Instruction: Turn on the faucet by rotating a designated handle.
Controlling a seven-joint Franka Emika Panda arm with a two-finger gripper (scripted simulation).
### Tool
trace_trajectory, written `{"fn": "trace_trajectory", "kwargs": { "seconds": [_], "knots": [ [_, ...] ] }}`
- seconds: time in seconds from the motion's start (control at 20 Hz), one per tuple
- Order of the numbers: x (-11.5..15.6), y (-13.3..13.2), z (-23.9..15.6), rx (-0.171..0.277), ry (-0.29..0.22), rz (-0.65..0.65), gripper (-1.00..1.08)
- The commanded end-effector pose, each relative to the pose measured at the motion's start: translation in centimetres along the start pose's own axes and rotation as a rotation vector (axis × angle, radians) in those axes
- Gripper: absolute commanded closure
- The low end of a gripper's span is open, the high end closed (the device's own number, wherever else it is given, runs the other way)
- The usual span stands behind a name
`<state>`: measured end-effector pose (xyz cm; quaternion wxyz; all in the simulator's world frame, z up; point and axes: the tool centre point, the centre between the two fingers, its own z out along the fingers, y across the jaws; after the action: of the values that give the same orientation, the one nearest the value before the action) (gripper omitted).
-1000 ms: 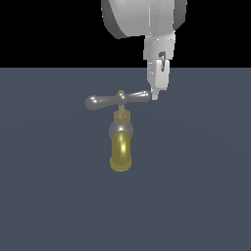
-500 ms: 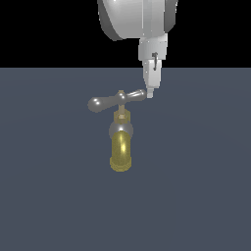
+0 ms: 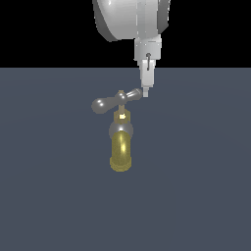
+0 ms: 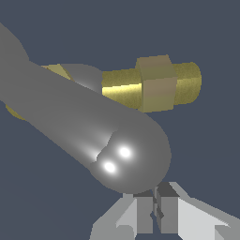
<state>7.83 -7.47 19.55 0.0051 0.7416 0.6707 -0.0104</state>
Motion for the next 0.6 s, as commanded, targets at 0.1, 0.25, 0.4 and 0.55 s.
{"fn": "trace_trajectory", "kwargs": {
  "seconds": [0.1,0.25,0.4,0.55],
  "knots": [
    [6.4,0.4,-0.2,-0.004,0.016,-0.05,1.08],
    [8.8,0.6,-0.3,-0.006,0.019,-0.059,1.08],
    [11.2,0.8,-0.4,-0.007,0.021,-0.067,1.08],
    [5.5,1.6,-0.2,-0.013,-0.007,0.008,1.08]
  ]
}}
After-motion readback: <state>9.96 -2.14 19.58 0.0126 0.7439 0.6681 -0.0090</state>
